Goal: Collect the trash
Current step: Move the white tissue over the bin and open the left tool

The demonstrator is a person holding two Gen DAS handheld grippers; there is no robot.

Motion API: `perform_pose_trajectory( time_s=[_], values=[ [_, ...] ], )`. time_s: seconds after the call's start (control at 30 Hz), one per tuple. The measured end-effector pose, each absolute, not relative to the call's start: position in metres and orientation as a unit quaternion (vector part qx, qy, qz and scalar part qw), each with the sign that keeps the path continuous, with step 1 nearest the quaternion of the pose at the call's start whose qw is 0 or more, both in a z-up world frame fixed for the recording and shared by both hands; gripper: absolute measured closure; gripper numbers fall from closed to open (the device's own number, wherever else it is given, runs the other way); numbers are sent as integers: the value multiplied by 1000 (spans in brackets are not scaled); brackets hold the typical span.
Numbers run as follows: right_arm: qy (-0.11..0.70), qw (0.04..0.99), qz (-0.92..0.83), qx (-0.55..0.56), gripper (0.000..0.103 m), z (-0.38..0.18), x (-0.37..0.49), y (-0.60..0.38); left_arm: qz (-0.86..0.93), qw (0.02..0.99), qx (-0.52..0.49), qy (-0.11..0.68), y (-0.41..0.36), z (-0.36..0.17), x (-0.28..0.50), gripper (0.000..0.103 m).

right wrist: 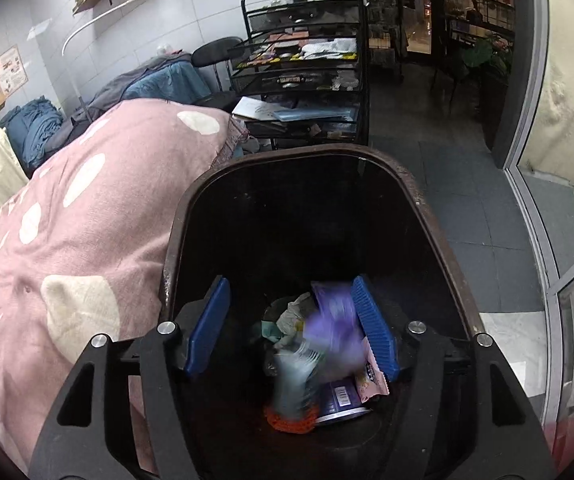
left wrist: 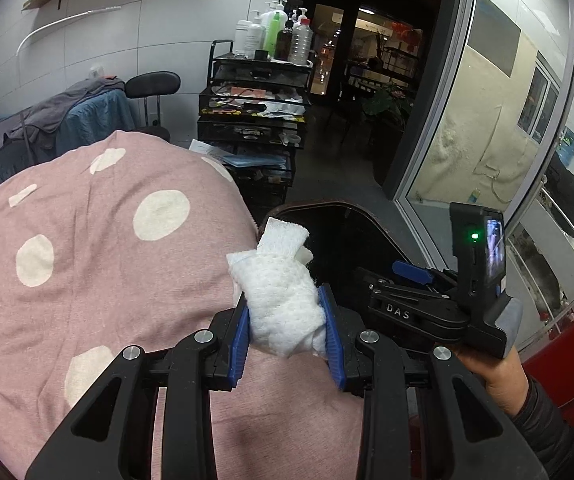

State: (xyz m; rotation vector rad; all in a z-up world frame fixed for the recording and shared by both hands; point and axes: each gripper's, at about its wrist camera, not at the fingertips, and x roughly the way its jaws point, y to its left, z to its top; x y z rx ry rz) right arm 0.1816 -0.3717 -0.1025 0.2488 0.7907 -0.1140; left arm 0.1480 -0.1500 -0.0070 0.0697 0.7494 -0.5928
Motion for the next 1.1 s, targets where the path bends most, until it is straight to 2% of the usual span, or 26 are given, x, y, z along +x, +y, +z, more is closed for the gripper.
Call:
perform_pose_trajectory(
  time_s=[0.57,1.0,1.1],
  values=[
    [256,939,-177,143,21,-43,124,-415,-338,864,67,368,-222,-6,158,71],
    [244,935,-210,150,18,-36,112,-448,-343,844,107,398,-261,-29,165,70],
    [240,934,-221,148,14,-36,109,-451,-341,842,113,402,-265,-34,166,66]
  ],
)
